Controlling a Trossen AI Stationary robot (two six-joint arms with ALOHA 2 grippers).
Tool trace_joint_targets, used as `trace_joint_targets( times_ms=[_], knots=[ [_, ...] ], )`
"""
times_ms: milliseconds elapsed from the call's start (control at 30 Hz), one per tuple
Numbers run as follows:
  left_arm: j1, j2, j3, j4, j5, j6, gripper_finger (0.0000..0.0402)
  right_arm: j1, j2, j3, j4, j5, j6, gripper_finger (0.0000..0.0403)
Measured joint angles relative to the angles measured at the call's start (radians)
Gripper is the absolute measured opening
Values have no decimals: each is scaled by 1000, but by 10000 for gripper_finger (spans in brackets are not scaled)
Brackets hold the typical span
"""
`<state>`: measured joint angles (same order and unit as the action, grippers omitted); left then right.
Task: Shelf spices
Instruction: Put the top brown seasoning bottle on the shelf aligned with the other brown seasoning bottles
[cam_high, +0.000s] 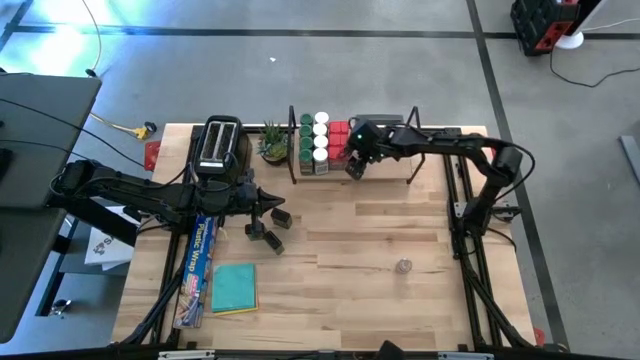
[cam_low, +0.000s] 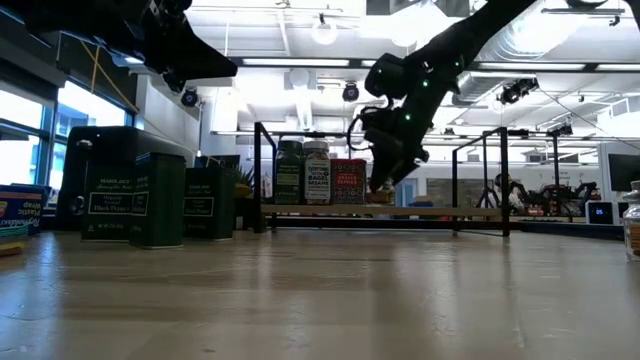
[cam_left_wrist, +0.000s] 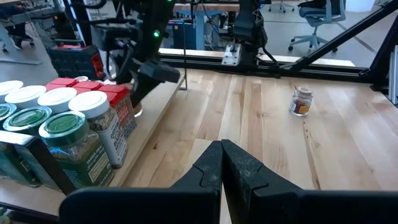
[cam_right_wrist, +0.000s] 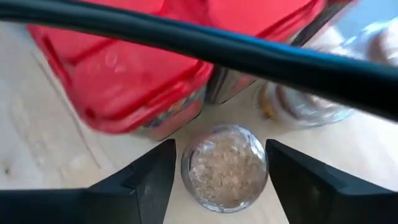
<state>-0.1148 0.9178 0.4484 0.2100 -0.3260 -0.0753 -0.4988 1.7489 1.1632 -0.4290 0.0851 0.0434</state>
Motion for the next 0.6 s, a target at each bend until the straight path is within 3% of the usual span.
trace_joint_targets(
  times_ms=[333,467,600],
  knots=[
    [0,0,0,-1,0,-1,0,47,-9,125,-194,13,-10,244],
    [0,0,0,-1,4,-3,0,111,-26,126,-340,99,0,244],
    [0,0,0,-1,7,-2,0,162,-37,81,-373,219,32,245]
  ],
)
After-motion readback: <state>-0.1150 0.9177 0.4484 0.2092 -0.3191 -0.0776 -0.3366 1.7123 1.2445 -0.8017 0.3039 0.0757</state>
